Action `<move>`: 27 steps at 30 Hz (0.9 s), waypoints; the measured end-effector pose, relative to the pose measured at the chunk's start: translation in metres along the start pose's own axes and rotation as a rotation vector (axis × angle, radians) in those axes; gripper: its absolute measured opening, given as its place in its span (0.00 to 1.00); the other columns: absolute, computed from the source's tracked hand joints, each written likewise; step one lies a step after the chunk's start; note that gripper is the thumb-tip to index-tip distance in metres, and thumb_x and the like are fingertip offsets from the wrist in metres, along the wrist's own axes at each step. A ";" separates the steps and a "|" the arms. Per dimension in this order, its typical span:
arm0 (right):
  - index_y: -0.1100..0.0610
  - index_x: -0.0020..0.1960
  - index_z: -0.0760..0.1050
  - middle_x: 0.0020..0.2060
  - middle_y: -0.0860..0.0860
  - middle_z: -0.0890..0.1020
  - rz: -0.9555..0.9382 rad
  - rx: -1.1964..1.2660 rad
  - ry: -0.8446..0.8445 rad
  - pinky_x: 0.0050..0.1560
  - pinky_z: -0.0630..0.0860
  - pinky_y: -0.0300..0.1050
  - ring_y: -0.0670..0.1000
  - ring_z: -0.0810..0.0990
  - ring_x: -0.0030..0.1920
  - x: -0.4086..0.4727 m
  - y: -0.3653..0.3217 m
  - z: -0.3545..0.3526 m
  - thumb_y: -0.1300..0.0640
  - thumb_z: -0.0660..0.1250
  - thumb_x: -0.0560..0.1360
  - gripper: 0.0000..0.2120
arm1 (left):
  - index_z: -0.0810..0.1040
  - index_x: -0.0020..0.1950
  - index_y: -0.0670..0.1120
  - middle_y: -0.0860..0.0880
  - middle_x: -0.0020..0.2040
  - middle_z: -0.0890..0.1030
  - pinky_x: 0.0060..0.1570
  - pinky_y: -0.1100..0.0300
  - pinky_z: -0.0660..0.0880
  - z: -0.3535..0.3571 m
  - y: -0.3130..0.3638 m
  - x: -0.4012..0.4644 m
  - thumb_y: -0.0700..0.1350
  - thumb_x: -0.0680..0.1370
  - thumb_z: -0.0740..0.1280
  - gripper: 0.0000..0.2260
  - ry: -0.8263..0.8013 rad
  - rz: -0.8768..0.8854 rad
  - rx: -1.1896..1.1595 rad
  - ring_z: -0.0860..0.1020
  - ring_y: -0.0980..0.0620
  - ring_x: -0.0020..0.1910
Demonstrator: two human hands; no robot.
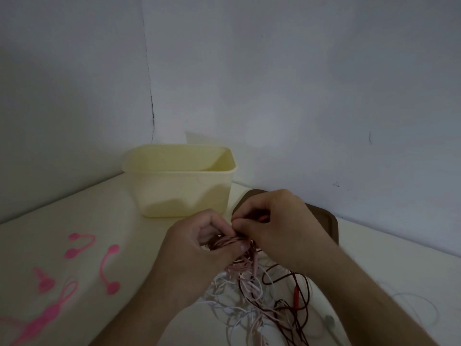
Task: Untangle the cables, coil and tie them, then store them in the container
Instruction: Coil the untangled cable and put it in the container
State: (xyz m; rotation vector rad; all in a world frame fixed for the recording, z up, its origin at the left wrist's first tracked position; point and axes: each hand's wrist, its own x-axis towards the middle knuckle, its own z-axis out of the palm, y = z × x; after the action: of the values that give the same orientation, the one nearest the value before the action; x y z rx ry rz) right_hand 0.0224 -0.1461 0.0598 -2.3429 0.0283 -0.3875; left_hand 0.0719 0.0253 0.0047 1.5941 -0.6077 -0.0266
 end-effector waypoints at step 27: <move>0.58 0.43 0.85 0.38 0.60 0.87 0.079 0.409 0.004 0.43 0.82 0.56 0.57 0.83 0.36 0.003 0.015 -0.001 0.63 0.79 0.75 0.05 | 0.83 0.42 0.45 0.42 0.42 0.88 0.44 0.53 0.82 0.002 0.006 -0.003 0.39 0.65 0.82 0.11 0.022 0.103 -0.179 0.86 0.42 0.42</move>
State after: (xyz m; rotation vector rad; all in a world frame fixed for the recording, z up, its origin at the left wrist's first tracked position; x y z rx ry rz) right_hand 0.0266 -0.1577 0.0508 -1.9314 0.0398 -0.3245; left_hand 0.0664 0.0247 0.0088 1.3871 -0.6511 0.0132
